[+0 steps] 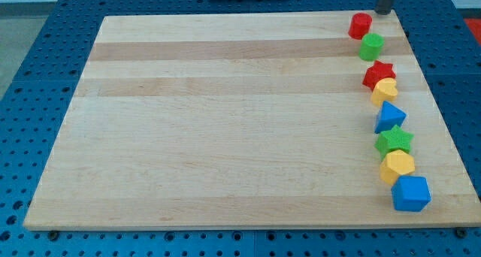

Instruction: Move the green circle into the red star

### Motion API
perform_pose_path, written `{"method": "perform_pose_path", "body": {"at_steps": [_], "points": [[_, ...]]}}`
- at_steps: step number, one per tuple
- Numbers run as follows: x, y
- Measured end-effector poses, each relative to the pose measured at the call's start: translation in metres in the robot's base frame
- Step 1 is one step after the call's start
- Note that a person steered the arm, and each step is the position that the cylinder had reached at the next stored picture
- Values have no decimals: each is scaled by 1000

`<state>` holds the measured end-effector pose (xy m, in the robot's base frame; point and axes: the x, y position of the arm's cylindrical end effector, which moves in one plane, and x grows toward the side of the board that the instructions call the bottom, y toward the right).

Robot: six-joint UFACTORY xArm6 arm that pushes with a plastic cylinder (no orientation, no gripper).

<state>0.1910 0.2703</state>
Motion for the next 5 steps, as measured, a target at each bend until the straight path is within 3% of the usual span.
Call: {"method": "perform_pose_path", "body": {"at_steps": [5], "points": [[15, -34]]}}
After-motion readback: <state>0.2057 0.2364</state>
